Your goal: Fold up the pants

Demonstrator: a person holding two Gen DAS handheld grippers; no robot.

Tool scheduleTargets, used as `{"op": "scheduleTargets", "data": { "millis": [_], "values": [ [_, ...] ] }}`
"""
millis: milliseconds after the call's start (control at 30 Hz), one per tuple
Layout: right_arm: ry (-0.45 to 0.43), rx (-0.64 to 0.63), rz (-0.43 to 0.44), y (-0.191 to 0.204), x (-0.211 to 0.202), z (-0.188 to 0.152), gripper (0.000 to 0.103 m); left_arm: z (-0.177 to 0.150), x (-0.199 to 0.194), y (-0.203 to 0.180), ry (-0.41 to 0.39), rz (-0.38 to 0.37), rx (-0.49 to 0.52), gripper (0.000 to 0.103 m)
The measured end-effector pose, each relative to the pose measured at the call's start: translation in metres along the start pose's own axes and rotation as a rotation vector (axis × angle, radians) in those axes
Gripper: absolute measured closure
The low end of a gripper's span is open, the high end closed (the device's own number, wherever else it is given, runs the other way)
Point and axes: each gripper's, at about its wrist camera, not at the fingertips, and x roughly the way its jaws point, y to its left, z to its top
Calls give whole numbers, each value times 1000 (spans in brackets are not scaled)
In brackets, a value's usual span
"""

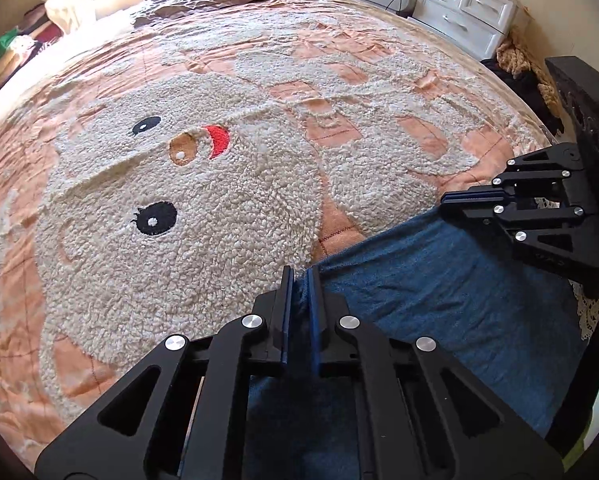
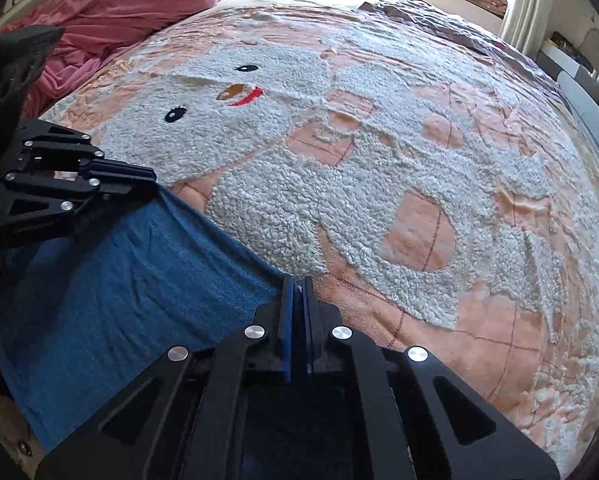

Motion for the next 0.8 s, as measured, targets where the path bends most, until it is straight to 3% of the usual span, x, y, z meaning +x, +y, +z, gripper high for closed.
{"op": "scheduleTargets", "data": {
  "millis": [100,167,233,300,367,600,700,733,800],
  "values": [
    [-32,17,-17,2,-6,-2,94,-5,-5,4,-17,-33,-23,96],
    [-82,47,-20,2,-24,-6,75,-7,-20,11,-41,-54,-71,83],
    [-150,90,9,3,-49,-15,65,-12,-45,15,-98,-75,-101,74],
    [-208,99,53,13,-73,-27,64,-24,-72,15,-142,-79,-109,61],
    [-241,76,80,30,-92,-42,62,-44,-97,16,-164,-26,-130,54],
    [-259,-40,209,105,-119,-85,60,-144,-169,33,-175,35,-308,52],
    [-259,-129,253,139,-123,-95,60,-180,-190,47,-172,121,-382,49],
    [-257,-162,264,151,-122,-97,60,-191,-194,52,-161,152,-425,47],
    [-249,-204,278,169,-118,-99,60,-207,-196,62,-156,138,-485,39]
  ]
}}
